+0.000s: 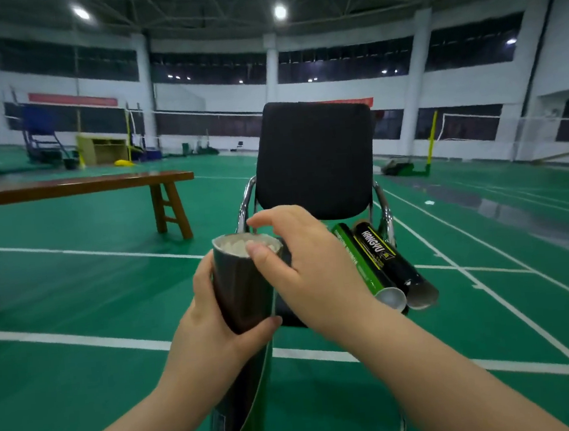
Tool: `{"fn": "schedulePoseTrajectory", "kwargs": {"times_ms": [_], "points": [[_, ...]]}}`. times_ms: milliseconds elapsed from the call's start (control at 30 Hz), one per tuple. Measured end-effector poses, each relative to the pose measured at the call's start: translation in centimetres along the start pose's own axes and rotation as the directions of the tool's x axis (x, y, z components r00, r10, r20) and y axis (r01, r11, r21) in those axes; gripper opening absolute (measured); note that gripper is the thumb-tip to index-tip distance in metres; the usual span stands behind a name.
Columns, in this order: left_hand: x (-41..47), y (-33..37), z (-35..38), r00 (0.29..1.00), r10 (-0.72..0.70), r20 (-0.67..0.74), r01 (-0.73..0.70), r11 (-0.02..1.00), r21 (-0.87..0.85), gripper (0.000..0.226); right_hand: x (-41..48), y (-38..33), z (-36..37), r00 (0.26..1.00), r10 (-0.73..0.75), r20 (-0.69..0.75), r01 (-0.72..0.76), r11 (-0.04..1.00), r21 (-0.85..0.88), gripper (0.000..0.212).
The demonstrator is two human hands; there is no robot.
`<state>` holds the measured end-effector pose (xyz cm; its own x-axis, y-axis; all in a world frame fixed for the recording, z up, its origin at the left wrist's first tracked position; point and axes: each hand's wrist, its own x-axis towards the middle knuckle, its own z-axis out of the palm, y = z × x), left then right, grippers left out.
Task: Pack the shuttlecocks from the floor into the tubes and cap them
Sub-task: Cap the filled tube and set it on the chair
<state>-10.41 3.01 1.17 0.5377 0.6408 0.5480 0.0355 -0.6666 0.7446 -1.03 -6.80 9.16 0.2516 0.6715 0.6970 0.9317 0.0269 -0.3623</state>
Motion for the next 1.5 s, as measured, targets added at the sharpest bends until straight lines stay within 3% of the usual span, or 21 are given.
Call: {"fn": "schedulePoseTrajectory", "kwargs": {"times_ms": [133,633,833,1000,1100,1300,1500], "points": [[1.5,-1.7,1.0,0.999,-0.042,-0.003,0.042,0.999,0.032,0.104,0.8,2.3,2.5,0.998,0.063,0.027,-0.064,0.995,0.074,0.041],[8.8,-13.3,7.2,0.982,-0.187,0.029,0.185,0.982,0.046,0.106,4.8,15.9,13.9,0.94,0.338,0.044,-0.338,0.912,0.233,0.047],[9.8,-16.5,8.4,0.981,-0.193,0.033,0.19,0.978,0.087,0.104,6.0,22.1,17.7,0.875,0.482,0.036,-0.482,0.876,-0.021,0.054],[10.4,-17.9,8.9,0.978,-0.207,0.037,0.202,0.972,0.117,0.103,7.8,24.9,20.1,0.777,0.613,0.146,-0.543,0.769,-0.338,0.07],[10.8,-18.1,9.2,0.977,-0.212,0.031,0.207,0.972,0.112,0.102,8.7,26.2,20.9,0.72,0.667,0.19,-0.55,0.716,-0.429,0.065],[10.9,-18.3,9.4,0.978,-0.206,0.012,0.204,0.975,0.083,0.101,8.6,26.7,21.2,0.815,0.577,0.061,-0.499,0.751,-0.433,0.04],[10.5,-17.8,9.1,0.98,-0.199,0.017,0.197,0.977,0.078,0.101,8.7,26.2,19.4,0.878,0.459,-0.139,-0.477,0.863,-0.164,0.03]]}}
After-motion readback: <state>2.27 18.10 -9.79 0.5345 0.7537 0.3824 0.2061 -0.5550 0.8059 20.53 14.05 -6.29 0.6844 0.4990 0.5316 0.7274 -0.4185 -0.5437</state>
